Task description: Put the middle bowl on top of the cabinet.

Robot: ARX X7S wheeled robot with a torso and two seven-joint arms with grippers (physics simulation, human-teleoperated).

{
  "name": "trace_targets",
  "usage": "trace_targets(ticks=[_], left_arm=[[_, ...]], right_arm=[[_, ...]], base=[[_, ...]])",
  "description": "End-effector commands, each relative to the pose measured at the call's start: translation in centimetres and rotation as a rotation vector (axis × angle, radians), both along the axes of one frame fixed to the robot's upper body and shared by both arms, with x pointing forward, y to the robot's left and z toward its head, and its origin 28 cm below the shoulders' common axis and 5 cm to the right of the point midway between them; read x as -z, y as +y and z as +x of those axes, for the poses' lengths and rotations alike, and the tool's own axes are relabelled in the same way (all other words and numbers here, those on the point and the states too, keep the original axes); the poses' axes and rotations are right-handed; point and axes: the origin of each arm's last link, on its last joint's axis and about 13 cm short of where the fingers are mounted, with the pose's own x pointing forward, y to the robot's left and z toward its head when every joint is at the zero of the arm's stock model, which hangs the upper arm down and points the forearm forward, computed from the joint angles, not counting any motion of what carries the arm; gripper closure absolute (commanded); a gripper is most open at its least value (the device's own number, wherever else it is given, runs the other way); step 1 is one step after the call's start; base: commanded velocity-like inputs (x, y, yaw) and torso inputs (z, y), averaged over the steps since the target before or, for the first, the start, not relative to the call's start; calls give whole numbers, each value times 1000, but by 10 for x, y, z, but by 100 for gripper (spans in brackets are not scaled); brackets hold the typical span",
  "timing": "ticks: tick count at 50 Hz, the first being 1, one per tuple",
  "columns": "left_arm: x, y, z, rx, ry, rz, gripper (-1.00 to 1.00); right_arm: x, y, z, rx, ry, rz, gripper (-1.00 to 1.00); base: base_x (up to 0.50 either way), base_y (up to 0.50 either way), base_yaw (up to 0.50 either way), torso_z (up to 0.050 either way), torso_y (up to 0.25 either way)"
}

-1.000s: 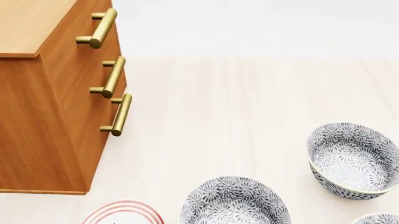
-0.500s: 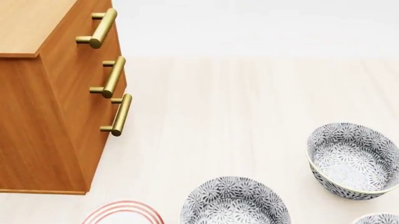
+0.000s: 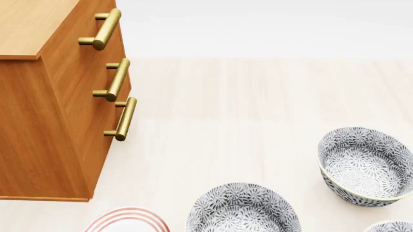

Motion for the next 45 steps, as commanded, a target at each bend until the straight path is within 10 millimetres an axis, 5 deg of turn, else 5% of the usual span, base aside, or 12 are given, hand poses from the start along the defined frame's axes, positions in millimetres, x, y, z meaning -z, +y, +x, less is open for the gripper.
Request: trace_targets(ticks=[1,45], left_arm=[[4,-8,9,16,35,16,-100],[21,-9,65,105,66,-71,-100]], right_arm=[[-1,1,-1,-1,-1,-3,-100],[-2,0,-3,-15,7,-17,-100]], base=[[0,0,0,0,0],[0,0,0,0,0]])
